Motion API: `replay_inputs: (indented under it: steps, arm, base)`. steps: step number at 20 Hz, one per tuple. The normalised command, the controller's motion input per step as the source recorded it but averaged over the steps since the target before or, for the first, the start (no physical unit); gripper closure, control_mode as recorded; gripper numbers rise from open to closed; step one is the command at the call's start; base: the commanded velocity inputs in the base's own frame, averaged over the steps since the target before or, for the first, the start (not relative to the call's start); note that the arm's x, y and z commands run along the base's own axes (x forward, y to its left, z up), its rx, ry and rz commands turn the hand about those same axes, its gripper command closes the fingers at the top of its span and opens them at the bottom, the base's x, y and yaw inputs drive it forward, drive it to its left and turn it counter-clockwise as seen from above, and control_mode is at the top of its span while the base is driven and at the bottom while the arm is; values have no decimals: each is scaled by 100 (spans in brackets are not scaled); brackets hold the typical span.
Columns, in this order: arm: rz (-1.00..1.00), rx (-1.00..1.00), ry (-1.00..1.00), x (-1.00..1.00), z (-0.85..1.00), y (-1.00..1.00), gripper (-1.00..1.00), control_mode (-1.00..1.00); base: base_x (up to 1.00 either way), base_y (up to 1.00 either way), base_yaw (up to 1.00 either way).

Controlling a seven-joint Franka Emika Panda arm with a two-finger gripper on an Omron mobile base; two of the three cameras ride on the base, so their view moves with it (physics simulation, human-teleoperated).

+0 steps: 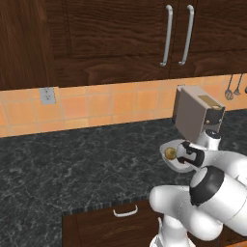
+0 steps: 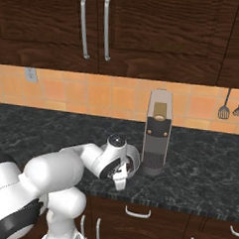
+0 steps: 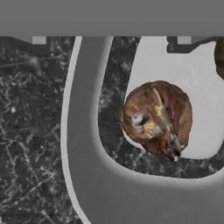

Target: Take the meat container that has the chicken drumstick and place it on the second highest rack of the freezer. Then take the vegetable container that has the onion and mushroom and place it on the highest rack of the freezer.

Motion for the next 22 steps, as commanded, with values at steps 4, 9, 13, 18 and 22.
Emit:
replay_inputs:
  steps: [4,9,13,18,22]
  arm:
    - [-1,0,0,24,-15,-1,-100,-100]
    - [0,0,0,2,-1,0,-100,-100]
    - [0,0,0,0,0,0,-100,-100]
    - [0,0,0,0,0,0,100,-100]
    - [0,0,0,0,0,0,100,-100]
  base:
    - [0,0,0]
    - [0,0,0]
    - [0,0,0]
    - [0,0,0]
    - [0,0,0]
